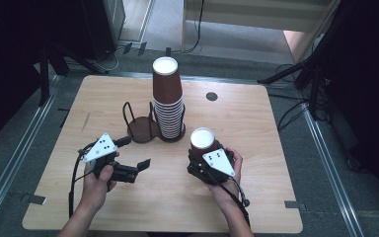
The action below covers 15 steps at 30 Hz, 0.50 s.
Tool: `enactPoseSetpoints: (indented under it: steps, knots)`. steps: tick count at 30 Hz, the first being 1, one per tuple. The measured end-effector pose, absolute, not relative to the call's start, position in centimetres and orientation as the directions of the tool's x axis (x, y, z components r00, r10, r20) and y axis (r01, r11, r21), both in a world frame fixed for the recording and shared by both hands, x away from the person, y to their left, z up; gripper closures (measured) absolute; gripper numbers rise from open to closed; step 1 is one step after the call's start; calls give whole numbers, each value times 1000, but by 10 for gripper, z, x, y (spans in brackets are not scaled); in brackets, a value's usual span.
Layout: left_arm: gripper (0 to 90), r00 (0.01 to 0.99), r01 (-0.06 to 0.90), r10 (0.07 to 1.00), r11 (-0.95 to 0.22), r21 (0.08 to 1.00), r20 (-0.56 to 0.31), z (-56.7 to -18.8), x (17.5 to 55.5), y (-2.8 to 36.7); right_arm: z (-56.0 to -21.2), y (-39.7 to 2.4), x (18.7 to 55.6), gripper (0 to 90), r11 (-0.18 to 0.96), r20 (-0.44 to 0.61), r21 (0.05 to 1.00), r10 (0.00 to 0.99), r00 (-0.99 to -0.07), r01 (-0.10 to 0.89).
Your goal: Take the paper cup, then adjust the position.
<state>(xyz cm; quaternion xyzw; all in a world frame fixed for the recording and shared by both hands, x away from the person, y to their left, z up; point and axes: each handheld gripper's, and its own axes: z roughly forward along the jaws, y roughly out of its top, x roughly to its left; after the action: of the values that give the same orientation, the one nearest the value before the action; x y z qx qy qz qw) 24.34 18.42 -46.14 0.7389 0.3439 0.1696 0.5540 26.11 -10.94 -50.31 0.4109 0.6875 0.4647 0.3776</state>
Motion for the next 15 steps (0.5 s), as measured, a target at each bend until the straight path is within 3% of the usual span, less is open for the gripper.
enactPoseSetpoints:
  steps: [9,15]
  knots:
    - [0,746,328,655,-209,921,-117,-463,243,174,-517,-86,252,132,403,-321,906,853,-412,129]
    - [0,760,324,642,-243,914,-98,-464,242,170,-520,-79,246,132,456,-384,887,818,-430,75]
